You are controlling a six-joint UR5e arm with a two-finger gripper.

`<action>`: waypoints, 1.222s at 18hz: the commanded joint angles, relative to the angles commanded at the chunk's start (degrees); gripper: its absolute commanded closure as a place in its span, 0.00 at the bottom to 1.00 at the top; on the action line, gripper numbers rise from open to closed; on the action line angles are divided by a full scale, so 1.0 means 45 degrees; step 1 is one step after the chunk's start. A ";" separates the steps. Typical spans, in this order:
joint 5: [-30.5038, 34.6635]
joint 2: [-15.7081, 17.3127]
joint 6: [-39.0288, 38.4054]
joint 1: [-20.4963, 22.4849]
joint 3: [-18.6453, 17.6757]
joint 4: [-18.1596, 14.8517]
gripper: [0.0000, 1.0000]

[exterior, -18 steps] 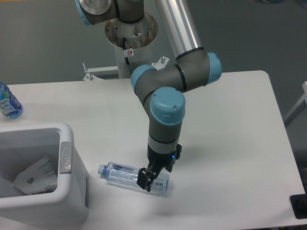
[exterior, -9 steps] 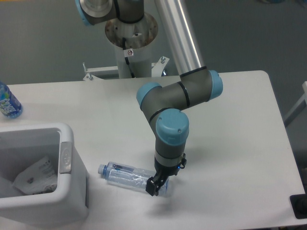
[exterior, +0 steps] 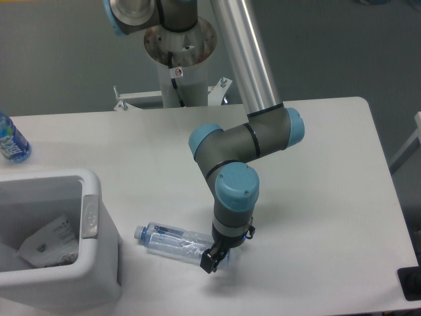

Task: Place the trash in the trash can
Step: 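Close the gripper on the bottle's middle and rotate it, then lift the water bottle up from the table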

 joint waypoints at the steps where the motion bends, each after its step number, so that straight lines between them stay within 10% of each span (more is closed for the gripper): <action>1: 0.0000 -0.0020 0.0000 0.0000 0.0000 0.0000 0.00; 8: 0.0000 -0.0255 0.0000 -0.0195 0.0059 0.0020 0.01; 22: 0.0000 -0.0138 0.0156 -0.0293 -0.0059 0.0039 0.49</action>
